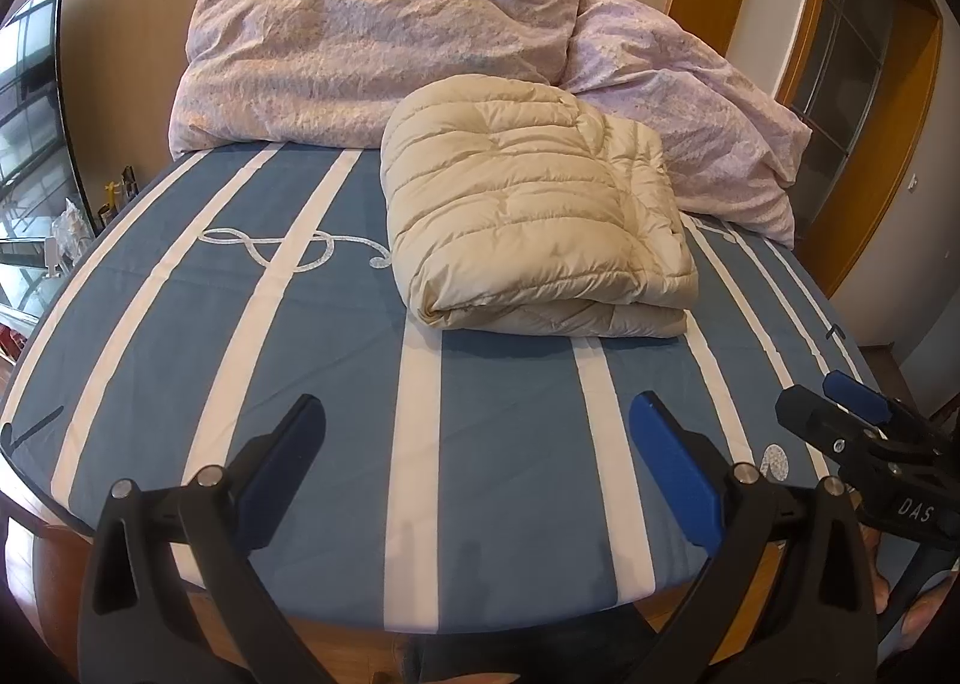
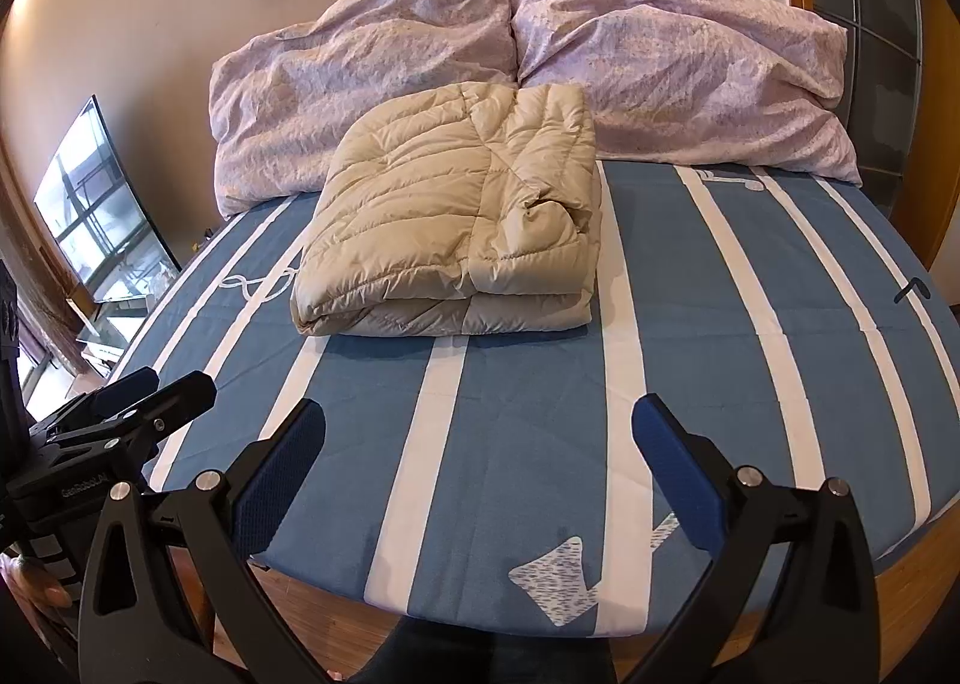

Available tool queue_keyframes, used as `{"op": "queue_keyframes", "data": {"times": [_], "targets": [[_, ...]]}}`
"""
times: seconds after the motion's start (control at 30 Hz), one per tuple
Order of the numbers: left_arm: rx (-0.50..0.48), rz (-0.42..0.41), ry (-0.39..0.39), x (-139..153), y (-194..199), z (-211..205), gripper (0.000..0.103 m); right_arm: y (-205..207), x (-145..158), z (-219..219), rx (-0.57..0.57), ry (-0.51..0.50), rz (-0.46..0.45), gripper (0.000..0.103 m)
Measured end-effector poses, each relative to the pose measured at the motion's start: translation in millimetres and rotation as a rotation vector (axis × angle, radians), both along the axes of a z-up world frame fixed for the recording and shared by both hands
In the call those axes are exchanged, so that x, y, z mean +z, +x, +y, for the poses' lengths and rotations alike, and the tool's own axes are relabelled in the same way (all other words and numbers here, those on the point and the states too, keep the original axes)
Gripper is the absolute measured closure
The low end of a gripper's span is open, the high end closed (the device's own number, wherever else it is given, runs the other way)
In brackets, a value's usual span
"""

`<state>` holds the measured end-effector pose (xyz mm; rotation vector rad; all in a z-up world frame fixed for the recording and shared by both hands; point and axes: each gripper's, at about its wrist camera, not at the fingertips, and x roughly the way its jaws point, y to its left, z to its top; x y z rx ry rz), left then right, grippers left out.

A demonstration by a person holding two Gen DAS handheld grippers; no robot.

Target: Fold large clothes

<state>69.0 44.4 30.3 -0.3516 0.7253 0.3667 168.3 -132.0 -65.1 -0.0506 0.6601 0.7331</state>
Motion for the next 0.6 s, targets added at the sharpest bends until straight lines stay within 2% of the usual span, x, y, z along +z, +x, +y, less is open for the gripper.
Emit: {"op": "queue_keyframes", "data": {"times": [0.6], "targets": [[-0.011,0.005,-0.014,-1.2,3.6,-0.4,0.002,2.3,-1.7,1.1,0.000,0.000,0.009,0.001]]}}
